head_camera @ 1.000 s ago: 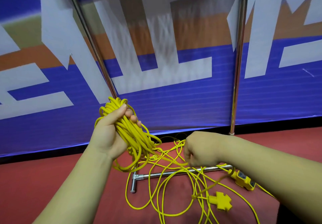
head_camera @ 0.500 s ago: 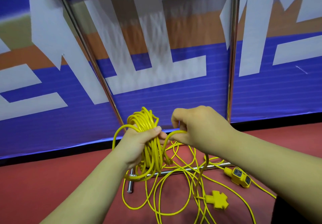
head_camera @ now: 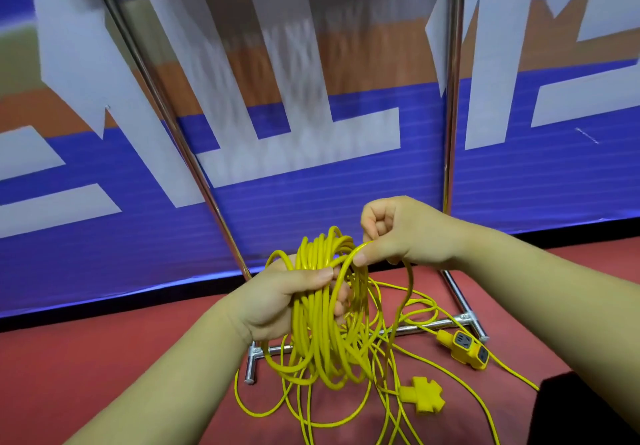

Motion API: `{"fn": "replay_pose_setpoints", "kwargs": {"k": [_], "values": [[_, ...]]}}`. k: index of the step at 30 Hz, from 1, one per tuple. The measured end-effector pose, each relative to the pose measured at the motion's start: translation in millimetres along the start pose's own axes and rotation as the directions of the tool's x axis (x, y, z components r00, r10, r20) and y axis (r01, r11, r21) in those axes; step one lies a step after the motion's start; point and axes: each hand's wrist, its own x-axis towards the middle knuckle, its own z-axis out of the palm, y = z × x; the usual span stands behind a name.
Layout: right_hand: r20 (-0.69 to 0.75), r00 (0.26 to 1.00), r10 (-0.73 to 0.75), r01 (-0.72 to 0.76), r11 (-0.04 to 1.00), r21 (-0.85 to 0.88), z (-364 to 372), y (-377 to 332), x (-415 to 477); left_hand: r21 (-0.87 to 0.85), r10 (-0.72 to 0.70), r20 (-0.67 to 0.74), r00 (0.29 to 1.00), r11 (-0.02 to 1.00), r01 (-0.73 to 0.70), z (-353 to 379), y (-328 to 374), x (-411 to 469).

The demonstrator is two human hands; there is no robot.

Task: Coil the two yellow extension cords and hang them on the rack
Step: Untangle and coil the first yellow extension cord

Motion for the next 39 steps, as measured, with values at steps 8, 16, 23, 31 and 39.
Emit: {"fn": "replay_pose_setpoints", "kwargs": {"k": [8, 16, 23, 31, 39], "values": [[0.026, 0.997, 0.067, -0.065, 0.994, -0.089, -24, 7, -4, 0.245, -0.094, -0.203, 0.975, 0.959, 0.143, -2, 3, -5], [-0.211, 0.970, -0.121, 0.075, 0.974, -0.212, -8, 11, 5, 0.204, -0.108, -0.157, 0.982, 0.969, 0.139, 7, 5, -9], [-0.016, 1.000, 0.027, -0.027, 0.999, -0.019, -13, 19, -4, -0.127, 0.057, -0.058, 0.997, 0.990, -0.064, 8, 22, -16], [-0.082, 0.996, -0.021, -0.002, 0.965, -0.263, -4, 16, -1, -0.184, 0.154, -0.173, 0.973, 0.965, -0.186, -2, 30, -24], [-0.412, 0.910, -0.047, 0.122, 0.980, 0.156, 6, -26, -6, 0.185, 0.097, -0.260, 0.961, 0.982, -0.050, 3, -1, -9]]}}
